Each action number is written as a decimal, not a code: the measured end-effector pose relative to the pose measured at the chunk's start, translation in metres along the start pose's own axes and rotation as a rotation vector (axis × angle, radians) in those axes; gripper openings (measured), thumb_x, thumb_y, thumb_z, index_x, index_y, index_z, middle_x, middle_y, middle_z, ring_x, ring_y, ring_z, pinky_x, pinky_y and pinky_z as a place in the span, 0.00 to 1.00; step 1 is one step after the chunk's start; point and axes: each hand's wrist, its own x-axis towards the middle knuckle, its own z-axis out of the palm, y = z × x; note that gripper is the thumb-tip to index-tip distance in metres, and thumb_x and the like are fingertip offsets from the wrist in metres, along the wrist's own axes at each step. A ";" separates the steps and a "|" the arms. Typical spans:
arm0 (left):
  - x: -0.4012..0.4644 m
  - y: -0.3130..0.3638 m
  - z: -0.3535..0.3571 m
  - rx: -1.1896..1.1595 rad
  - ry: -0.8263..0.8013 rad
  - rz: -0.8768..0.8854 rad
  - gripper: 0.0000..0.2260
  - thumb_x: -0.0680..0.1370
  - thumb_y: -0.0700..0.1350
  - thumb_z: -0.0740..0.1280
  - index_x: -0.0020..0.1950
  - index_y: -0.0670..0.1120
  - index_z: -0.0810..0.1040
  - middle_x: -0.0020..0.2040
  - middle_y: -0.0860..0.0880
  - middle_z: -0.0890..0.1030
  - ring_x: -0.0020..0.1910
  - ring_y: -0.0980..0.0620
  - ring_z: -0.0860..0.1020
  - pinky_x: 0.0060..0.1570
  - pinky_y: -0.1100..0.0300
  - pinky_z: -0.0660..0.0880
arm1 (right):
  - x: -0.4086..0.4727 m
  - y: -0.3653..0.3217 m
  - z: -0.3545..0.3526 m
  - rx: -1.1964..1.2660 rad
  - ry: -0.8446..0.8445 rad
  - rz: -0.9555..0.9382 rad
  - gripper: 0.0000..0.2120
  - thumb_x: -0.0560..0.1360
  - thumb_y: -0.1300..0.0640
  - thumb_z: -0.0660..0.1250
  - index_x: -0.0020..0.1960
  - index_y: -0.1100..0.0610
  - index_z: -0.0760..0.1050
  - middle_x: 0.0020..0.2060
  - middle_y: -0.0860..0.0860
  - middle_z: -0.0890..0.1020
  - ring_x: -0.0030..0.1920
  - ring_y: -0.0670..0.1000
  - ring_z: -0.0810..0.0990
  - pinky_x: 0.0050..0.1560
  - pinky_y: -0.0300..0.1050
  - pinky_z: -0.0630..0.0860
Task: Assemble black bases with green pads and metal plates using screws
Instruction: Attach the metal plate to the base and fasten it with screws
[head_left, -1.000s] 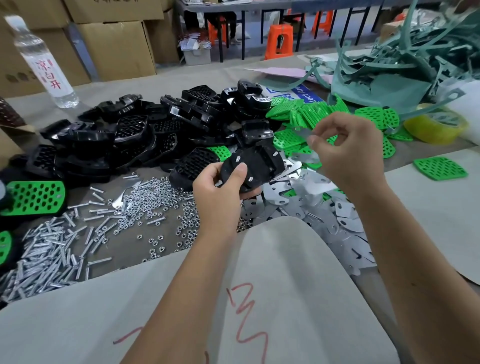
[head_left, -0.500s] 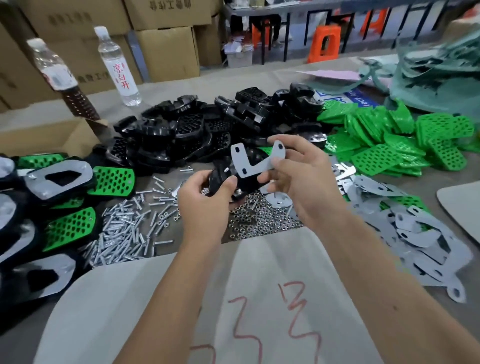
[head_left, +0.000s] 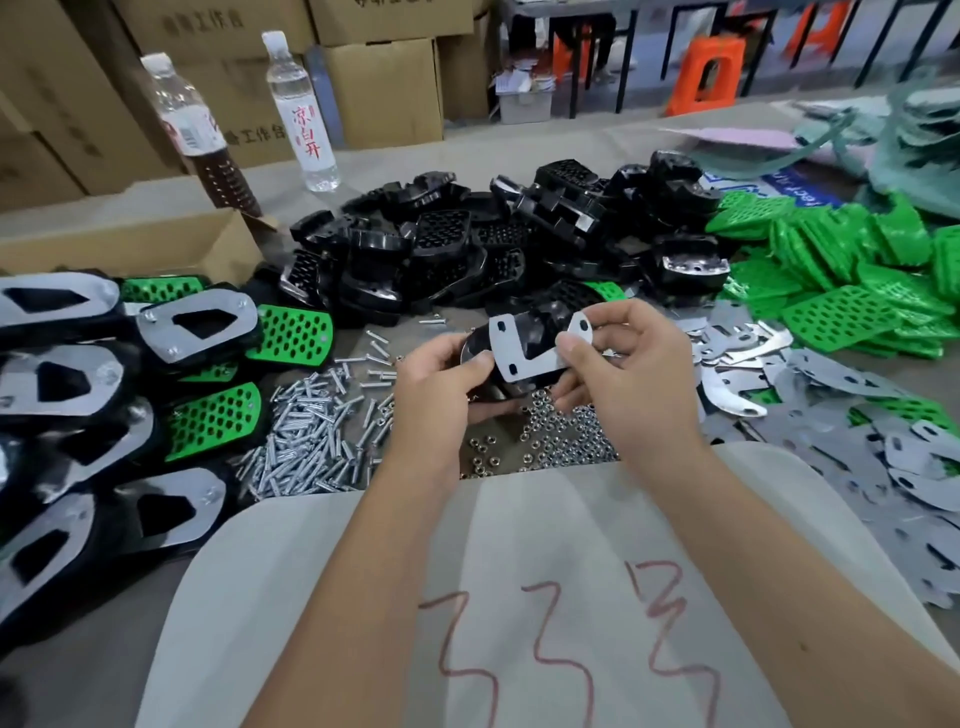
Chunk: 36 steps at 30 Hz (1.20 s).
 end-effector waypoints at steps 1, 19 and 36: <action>0.001 -0.001 0.000 0.006 -0.001 -0.001 0.12 0.82 0.33 0.64 0.48 0.45 0.86 0.49 0.41 0.88 0.48 0.41 0.87 0.45 0.48 0.85 | 0.000 0.000 0.000 -0.011 0.013 -0.002 0.08 0.78 0.66 0.72 0.52 0.57 0.76 0.35 0.56 0.82 0.27 0.57 0.83 0.27 0.46 0.80; 0.002 -0.007 0.002 -0.029 0.029 0.028 0.12 0.84 0.37 0.63 0.51 0.46 0.85 0.47 0.45 0.88 0.44 0.46 0.88 0.40 0.53 0.84 | -0.004 -0.002 -0.003 -0.092 0.015 0.035 0.09 0.78 0.63 0.73 0.48 0.56 0.72 0.28 0.44 0.77 0.23 0.55 0.80 0.23 0.44 0.75; 0.001 -0.005 0.004 -0.044 0.057 0.039 0.07 0.80 0.35 0.70 0.56 0.41 0.83 0.48 0.44 0.88 0.45 0.44 0.87 0.43 0.50 0.85 | -0.005 -0.001 0.002 -0.503 0.242 0.035 0.23 0.63 0.39 0.83 0.34 0.53 0.74 0.24 0.44 0.75 0.25 0.44 0.72 0.31 0.39 0.68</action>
